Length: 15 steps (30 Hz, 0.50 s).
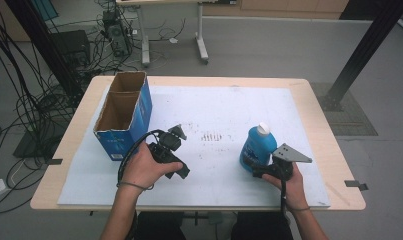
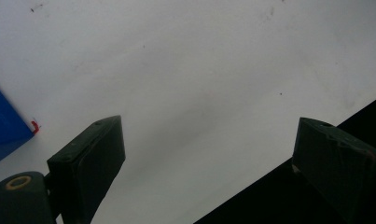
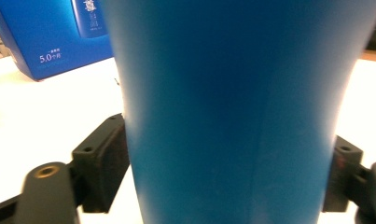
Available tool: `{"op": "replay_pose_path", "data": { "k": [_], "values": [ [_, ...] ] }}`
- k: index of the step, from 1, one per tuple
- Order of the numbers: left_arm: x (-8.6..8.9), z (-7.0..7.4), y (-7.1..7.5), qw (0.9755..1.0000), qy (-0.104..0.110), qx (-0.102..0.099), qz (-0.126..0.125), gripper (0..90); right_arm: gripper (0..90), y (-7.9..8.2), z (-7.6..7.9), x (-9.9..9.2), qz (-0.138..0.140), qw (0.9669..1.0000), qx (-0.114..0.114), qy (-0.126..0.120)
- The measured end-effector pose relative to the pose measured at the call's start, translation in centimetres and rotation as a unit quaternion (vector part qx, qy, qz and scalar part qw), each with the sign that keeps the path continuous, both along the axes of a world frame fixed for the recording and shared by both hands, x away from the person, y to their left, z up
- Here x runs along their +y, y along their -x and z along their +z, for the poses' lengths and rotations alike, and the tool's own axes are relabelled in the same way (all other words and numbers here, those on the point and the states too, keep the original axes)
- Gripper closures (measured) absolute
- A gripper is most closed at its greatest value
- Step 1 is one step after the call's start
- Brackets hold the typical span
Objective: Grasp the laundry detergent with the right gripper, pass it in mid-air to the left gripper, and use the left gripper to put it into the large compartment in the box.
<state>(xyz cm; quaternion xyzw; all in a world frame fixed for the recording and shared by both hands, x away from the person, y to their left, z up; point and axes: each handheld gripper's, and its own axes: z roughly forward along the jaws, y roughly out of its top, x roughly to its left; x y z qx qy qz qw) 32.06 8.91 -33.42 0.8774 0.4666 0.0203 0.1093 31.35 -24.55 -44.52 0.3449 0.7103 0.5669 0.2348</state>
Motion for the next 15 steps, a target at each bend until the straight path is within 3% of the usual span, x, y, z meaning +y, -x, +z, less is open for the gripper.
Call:
{"op": "replay_pose_path", "data": {
  "k": [15],
  "values": [
    [-0.03,0.18,0.02,1.0000,0.000,-0.001,-0.001,9.7,38.5,0.07,0.04,-0.08,0.003,0.9999,-0.011,-0.003]
  ]
}}
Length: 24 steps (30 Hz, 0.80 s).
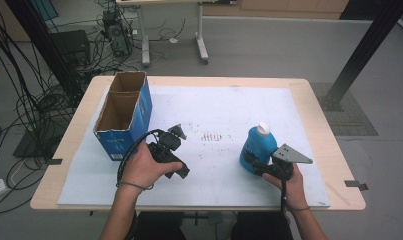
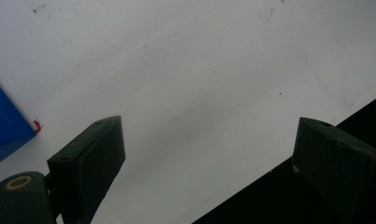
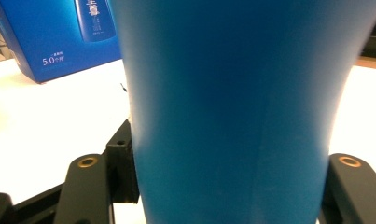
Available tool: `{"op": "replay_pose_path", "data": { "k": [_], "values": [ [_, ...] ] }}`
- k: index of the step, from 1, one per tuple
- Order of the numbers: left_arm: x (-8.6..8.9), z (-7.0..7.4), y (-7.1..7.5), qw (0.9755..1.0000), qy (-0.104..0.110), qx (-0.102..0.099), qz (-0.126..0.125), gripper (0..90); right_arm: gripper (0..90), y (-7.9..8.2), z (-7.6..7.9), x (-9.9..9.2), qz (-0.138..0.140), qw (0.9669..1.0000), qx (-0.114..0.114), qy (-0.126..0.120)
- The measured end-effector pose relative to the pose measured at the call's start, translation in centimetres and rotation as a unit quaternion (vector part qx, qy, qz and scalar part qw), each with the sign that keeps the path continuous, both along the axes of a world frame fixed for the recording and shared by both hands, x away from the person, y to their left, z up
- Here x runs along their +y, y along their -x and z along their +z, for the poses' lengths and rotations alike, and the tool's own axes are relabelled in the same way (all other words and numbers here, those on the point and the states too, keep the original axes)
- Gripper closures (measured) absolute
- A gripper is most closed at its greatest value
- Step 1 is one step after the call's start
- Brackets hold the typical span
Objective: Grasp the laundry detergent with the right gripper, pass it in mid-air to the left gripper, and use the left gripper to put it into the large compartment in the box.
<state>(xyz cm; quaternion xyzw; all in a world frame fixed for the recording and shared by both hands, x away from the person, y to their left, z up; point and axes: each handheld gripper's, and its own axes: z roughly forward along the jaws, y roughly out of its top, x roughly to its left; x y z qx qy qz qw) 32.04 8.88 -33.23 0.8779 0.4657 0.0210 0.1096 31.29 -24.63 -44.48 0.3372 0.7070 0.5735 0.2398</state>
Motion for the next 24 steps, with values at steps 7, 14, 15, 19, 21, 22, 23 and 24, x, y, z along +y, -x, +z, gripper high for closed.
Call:
{"op": "replay_pose_path", "data": {
  "k": [7,14,15,19,21,22,23,24],
  "values": [
    [0.00,-0.08,0.04,1.0000,0.000,0.000,0.001,9.7,41.4,0.11,0.05,-0.01,-0.001,1.0000,-0.004,0.004],
    [-0.07,-0.13,0.12,1.0000,0.000,0.001,-0.001,9.7,42.0,0.13,0.10,0.00,-0.001,1.0000,-0.005,0.007],
    [-0.08,-0.13,0.13,1.0000,0.000,0.001,0.000,9.7,42.3,0.14,0.10,0.02,-0.001,0.9999,-0.006,0.009],
    [-0.10,-0.10,0.15,1.0000,-0.001,0.001,-0.001,9.8,43.1,0.11,0.10,-0.03,0.001,0.9999,-0.007,0.009],
    [-0.10,-0.08,0.13,1.0000,0.000,0.001,-0.001,9.8,43.4,0.12,0.10,-0.03,0.002,0.9999,-0.008,0.011],
    [-0.11,-0.09,0.14,1.0000,0.000,0.000,-0.001,9.8,43.6,0.11,0.10,-0.05,0.002,0.9999,-0.008,0.010],
    [-0.11,-0.09,0.14,1.0000,0.000,0.000,-0.001,9.8,43.6,0.11,0.10,-0.05,0.002,0.9999,-0.008,0.010],
    [-0.11,-0.08,0.14,1.0000,-0.001,0.000,-0.001,9.8,43.7,0.10,0.12,-0.05,0.003,0.9999,-0.009,0.012]
  ]
}}
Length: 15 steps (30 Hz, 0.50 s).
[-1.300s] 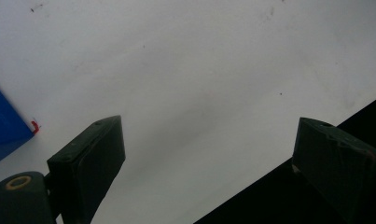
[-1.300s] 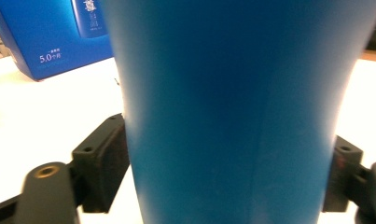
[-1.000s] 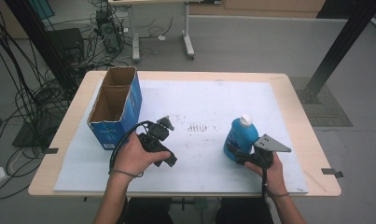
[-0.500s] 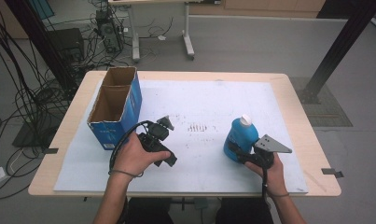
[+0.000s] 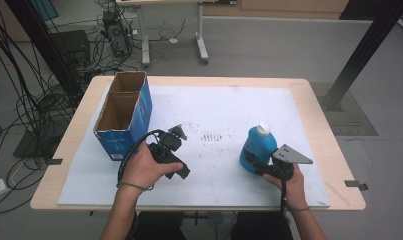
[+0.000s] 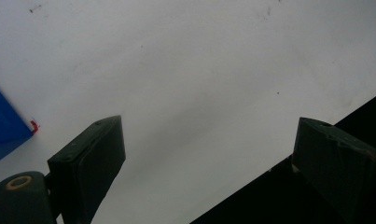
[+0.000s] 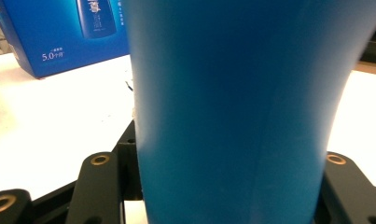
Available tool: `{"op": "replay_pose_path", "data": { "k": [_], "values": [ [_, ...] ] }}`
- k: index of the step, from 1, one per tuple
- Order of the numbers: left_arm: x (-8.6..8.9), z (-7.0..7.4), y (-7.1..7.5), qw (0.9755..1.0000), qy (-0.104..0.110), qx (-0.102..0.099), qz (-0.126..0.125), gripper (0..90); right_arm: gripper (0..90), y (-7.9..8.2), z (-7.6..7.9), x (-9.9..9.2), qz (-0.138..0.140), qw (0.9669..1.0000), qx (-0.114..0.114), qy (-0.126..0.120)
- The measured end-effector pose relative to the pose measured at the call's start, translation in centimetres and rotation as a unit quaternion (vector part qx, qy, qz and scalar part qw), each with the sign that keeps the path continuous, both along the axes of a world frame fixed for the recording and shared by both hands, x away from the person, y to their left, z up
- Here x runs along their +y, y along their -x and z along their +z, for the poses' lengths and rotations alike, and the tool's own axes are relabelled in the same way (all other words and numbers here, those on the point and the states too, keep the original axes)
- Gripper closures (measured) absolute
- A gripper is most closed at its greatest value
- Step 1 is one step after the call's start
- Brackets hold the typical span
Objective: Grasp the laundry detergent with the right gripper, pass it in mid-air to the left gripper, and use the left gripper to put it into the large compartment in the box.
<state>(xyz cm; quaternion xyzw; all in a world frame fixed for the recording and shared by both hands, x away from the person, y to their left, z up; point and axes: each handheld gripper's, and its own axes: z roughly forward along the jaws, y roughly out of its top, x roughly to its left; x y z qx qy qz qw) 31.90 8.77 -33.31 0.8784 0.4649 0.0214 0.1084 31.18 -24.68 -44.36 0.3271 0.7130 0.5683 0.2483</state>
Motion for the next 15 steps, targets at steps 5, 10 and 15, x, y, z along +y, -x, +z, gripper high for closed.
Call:
{"op": "replay_pose_path", "data": {
  "k": [5,10,15],
  "values": [
    [0.04,0.00,0.03,1.0000,0.002,0.000,0.001,9.8,44.0,0.00,-0.03,-0.03,0.001,1.0000,-0.001,-0.001],
    [0.10,-0.01,0.05,1.0000,0.001,0.000,0.001,9.8,43.7,0.03,-0.10,-0.02,0.000,1.0000,-0.004,-0.002],
    [0.06,-0.02,0.03,1.0000,0.003,-0.001,0.001,9.8,43.6,0.08,-0.13,0.03,-0.003,1.0000,-0.004,-0.003]
  ]
}}
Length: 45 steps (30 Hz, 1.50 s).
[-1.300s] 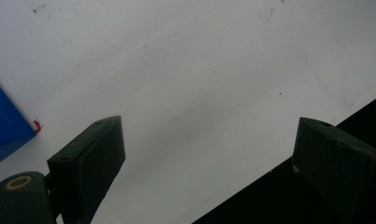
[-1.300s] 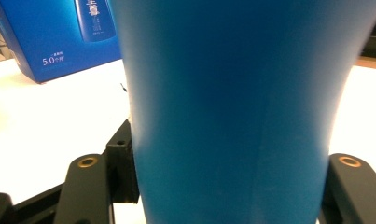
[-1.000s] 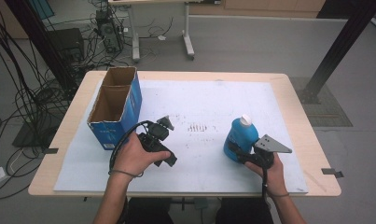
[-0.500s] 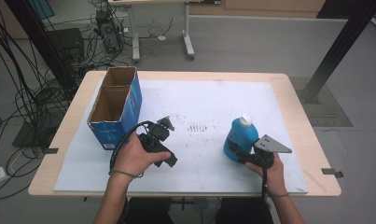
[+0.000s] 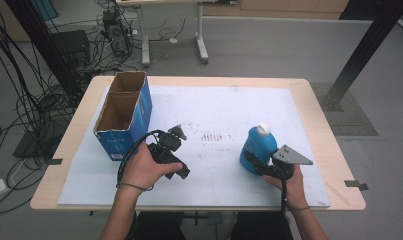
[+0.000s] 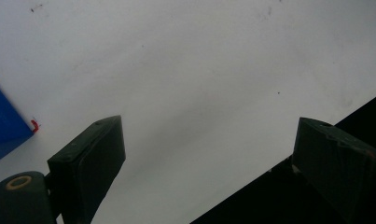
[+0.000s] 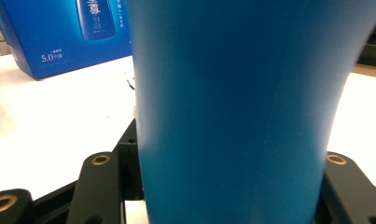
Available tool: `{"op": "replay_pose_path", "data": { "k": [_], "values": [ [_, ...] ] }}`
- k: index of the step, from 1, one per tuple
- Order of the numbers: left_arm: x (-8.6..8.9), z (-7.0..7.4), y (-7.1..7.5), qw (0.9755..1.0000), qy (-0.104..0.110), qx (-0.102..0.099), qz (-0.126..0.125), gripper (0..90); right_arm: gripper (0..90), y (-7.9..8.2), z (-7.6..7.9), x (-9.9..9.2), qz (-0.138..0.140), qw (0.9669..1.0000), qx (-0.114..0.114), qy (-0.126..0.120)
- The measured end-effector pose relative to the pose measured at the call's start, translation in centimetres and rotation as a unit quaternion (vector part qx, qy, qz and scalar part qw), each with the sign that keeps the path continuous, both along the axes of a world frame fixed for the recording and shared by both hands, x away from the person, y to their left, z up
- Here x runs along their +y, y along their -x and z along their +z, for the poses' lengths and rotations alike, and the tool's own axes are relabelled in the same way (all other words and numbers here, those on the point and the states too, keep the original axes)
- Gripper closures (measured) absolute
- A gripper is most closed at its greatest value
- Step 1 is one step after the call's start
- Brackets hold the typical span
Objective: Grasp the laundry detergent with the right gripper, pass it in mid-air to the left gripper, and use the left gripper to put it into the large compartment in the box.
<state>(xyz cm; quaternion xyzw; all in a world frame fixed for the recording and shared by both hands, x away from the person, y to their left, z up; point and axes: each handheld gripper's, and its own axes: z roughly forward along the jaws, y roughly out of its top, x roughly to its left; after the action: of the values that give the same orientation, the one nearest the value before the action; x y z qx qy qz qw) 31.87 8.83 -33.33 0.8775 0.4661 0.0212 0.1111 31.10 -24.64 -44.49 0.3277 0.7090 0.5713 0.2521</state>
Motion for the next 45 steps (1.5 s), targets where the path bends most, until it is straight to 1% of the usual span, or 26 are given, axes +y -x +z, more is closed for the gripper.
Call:
{"op": "replay_pose_path", "data": {
  "k": [9,14,20,36,37,45],
  "values": [
    [-0.04,0.19,-0.03,1.0000,0.002,-0.003,-0.002,9.8,43.5,-0.02,0.03,0.01,-0.001,1.0000,0.003,-0.001],
    [-0.04,0.20,-0.07,1.0000,-0.001,-0.003,-0.003,9.8,43.5,-0.02,0.06,0.03,-0.002,1.0000,0.005,-0.001],
    [-0.08,0.24,-0.11,1.0000,0.001,-0.004,-0.003,9.8,43.5,0.02,0.02,0.08,-0.004,1.0000,0.003,-0.001],
    [-0.26,0.07,-0.14,1.0000,0.002,-0.001,-0.005,9.8,43.6,0.02,0.01,0.05,-0.003,1.0000,0.002,-0.001],
    [-0.28,0.07,-0.14,1.0000,-0.001,-0.001,-0.004,9.8,43.6,0.00,0.03,0.05,-0.003,1.0000,0.003,-0.002],
    [-0.47,-0.02,-0.19,1.0000,0.004,-0.002,-0.007,9.8,43.6,-0.01,0.05,0.05,-0.002,1.0000,0.003,0.000]
  ]
}}
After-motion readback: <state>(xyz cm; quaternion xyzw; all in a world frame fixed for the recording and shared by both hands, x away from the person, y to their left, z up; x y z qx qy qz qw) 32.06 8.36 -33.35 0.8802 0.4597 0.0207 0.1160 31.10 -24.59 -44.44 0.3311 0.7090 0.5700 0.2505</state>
